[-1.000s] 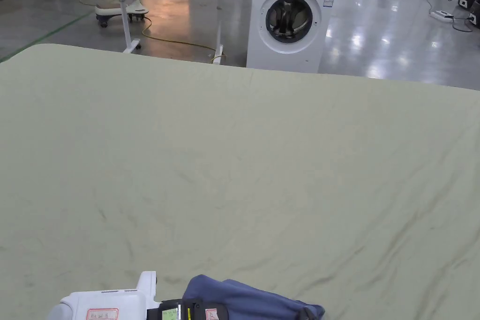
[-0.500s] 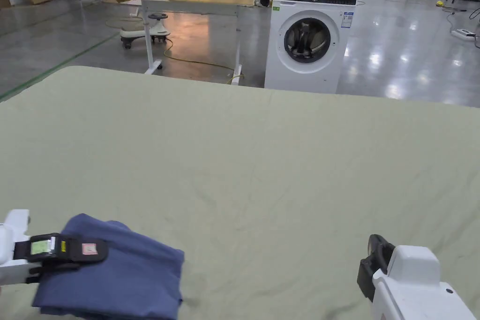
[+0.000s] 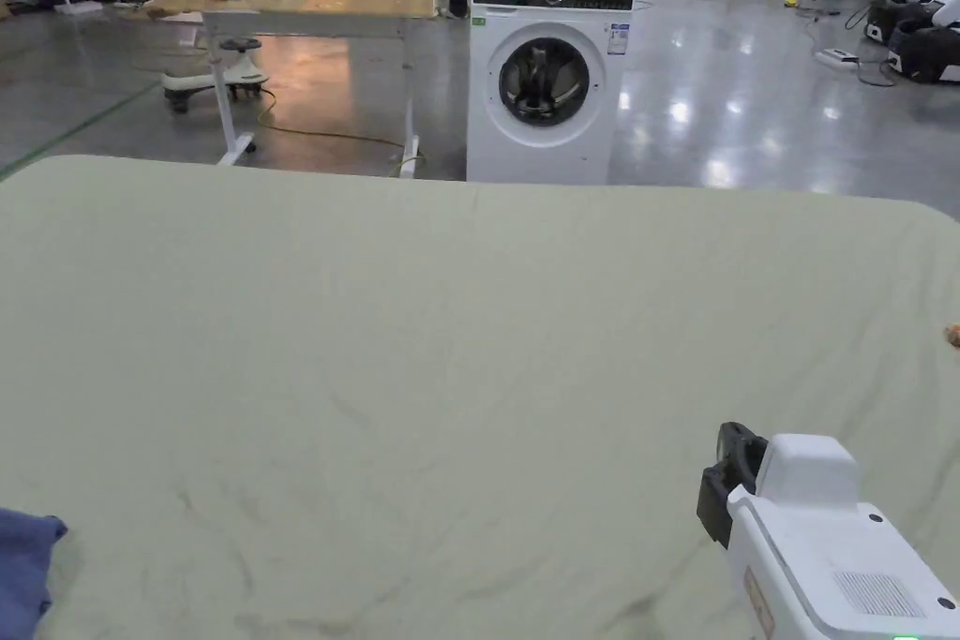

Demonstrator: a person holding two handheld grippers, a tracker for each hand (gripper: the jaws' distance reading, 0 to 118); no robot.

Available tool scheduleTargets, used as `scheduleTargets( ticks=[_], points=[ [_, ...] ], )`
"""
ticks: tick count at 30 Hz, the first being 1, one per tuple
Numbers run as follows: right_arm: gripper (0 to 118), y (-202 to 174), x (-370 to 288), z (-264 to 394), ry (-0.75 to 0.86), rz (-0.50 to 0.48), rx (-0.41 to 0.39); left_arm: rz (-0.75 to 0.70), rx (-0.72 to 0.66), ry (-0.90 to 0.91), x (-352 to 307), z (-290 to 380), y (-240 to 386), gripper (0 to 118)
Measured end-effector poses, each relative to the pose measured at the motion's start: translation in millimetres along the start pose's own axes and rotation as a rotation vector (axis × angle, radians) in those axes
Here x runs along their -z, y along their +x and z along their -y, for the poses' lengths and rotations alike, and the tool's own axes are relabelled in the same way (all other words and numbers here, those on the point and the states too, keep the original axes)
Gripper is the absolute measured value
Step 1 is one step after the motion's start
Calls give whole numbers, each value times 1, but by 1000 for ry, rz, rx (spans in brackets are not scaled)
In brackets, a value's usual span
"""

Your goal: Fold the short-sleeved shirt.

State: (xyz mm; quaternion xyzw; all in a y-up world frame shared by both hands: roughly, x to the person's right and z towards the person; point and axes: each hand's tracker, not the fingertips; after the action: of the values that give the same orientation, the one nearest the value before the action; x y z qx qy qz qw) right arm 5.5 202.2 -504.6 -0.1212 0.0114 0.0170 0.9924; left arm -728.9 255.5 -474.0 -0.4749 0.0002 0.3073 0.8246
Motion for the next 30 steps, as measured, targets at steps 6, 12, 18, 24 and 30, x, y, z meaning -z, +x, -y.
scheduleTargets(
  ticks=[6, 12, 18, 24, 30],
  points=[
    [0, 0, 0, 6, -26, 1, -1, -89, -21, -12, 22, -26, -60, 24],
    [0, -1, 3, 10, -40, -14, -1, -316, 1, 40, 24, -25, -63, 62],
    [0, -3, 4, 13, -49, -22, -8, -487, 26, 152, 22, -22, -69, 62],
    [0, -2, 5, 17, -64, -19, 2, -517, 71, 273, 31, -8, -64, 62],
    [0, -4, 2, 13, -52, -18, -10, -515, 268, 473, 32, 64, 38, 61]
  ],
)
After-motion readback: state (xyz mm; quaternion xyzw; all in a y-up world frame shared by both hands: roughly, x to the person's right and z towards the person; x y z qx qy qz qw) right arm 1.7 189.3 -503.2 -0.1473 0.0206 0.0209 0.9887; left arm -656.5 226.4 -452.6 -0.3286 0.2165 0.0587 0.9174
